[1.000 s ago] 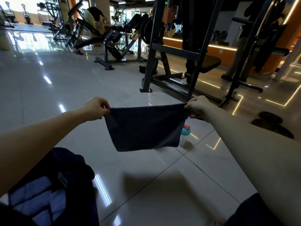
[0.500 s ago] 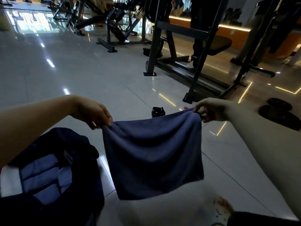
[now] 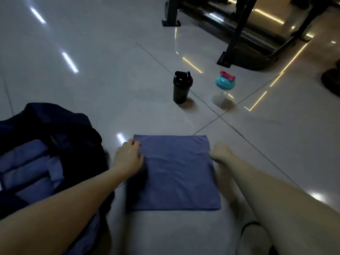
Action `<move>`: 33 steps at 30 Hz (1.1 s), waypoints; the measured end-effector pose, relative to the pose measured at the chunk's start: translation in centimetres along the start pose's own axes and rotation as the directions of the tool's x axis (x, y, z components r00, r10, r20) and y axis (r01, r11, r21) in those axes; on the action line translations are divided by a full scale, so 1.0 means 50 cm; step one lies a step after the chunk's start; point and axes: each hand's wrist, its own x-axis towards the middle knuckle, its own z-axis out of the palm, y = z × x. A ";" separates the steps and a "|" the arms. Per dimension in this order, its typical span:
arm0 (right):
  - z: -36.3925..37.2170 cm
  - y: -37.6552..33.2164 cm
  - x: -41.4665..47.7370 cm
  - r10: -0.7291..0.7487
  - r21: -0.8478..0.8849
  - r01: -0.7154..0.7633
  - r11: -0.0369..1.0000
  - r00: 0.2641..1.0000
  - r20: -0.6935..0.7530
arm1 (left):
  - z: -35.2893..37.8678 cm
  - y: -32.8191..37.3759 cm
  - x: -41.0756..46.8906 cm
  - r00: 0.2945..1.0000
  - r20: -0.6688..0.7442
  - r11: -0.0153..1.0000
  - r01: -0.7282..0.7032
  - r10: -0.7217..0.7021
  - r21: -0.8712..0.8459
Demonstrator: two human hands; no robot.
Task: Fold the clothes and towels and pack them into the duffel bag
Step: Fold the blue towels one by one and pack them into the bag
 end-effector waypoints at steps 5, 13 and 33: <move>0.122 0.126 -0.044 0.215 0.145 -0.227 0.963 0.972 0.094 | 0.108 -0.014 -0.120 0.945 0.320 0.959 -0.147 0.064 0.243; 0.204 0.149 -0.123 0.302 0.418 -0.329 0.847 0.944 0.132 | 0.134 0.013 -0.198 0.965 0.254 0.946 -0.134 0.058 0.294; 0.179 -0.043 -0.203 -0.265 0.115 0.287 0.951 0.949 -0.174 | 0.079 0.035 -0.155 0.852 0.319 0.580 0.517 -0.415 -0.629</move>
